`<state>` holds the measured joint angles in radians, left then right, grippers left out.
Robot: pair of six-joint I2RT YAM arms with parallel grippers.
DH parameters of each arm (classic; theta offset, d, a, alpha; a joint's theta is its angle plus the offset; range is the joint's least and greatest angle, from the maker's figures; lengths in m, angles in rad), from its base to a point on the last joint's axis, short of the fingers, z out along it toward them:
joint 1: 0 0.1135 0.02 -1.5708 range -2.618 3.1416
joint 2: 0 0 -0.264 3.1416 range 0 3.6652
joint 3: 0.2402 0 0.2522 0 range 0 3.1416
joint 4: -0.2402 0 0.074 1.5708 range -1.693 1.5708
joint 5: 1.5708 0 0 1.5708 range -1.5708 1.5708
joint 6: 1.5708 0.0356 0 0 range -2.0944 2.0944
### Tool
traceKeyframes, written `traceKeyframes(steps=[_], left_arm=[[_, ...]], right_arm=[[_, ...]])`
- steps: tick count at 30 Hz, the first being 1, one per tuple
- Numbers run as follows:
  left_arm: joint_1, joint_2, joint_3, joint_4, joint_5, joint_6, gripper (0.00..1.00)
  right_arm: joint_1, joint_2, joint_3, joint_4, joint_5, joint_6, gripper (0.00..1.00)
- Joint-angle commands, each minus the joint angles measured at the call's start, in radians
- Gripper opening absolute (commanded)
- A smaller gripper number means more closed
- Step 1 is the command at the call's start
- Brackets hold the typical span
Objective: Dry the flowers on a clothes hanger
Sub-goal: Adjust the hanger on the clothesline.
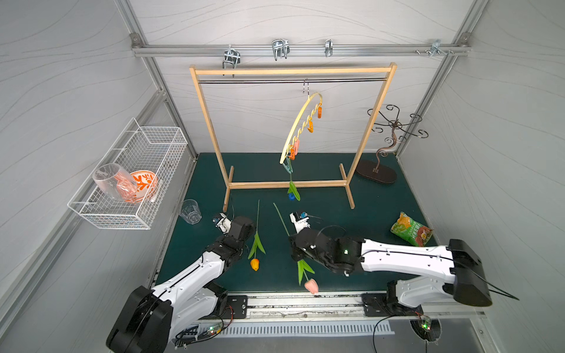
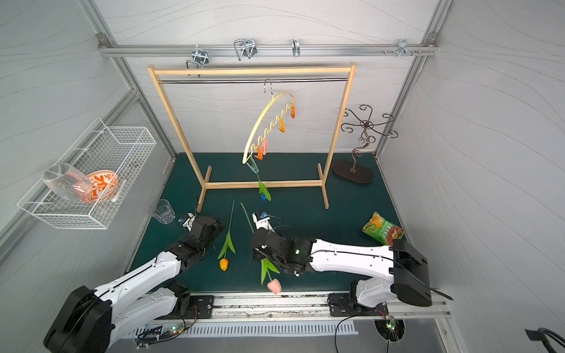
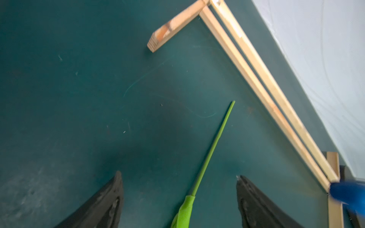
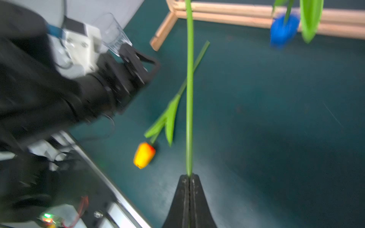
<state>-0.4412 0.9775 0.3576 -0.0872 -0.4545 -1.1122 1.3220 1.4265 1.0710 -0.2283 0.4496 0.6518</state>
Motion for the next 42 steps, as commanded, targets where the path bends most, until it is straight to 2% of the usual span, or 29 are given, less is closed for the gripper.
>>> traceKeyframes(steps=[1, 3, 5, 8, 16, 24, 28, 31, 34, 42], left_arm=[[0.002, -0.057, -0.01, 0.01, -0.066, -0.022, 0.9], [0.002, -0.086, -0.021, 0.01, -0.076, -0.022, 0.9], [0.002, -0.103, -0.028, 0.016, -0.081, -0.016, 0.9], [0.002, -0.107, -0.034, 0.023, -0.084, -0.011, 0.9], [0.002, -0.089, -0.035, 0.099, -0.028, 0.049, 0.89], [0.001, -0.06, -0.059, 0.408, 0.205, 0.286, 0.87], [-0.009, 0.001, 0.073, 0.401, 0.403, 0.433, 0.87], [-0.023, 0.042, 0.169, 0.404, 0.518, 0.471, 0.87], [-0.04, 0.087, 0.238, 0.494, 0.629, 0.498, 0.87], [-0.085, 0.275, 0.488, 0.551, 0.741, 0.526, 0.87]], right_arm=[[-0.081, 0.113, 0.219, -0.004, 0.003, -0.036, 0.0], [-0.14, 0.177, 0.32, -0.046, 0.023, 0.031, 0.0], [-0.189, 0.231, 0.403, -0.105, 0.094, 0.11, 0.0], [-0.212, 0.231, 0.408, -0.114, 0.15, 0.162, 0.0], [-0.201, 0.057, 0.185, 0.037, 0.21, 0.115, 0.0], [-0.212, -0.094, 0.122, -0.002, 0.224, -0.042, 0.0], [-0.216, -0.183, 0.087, -0.035, 0.214, -0.099, 0.0], [-0.22, -0.237, 0.062, -0.056, 0.214, -0.14, 0.0], [-0.232, -0.287, 0.038, -0.069, 0.211, -0.189, 0.0], [-0.347, -0.414, -0.003, -0.083, 0.131, -0.263, 0.0]])
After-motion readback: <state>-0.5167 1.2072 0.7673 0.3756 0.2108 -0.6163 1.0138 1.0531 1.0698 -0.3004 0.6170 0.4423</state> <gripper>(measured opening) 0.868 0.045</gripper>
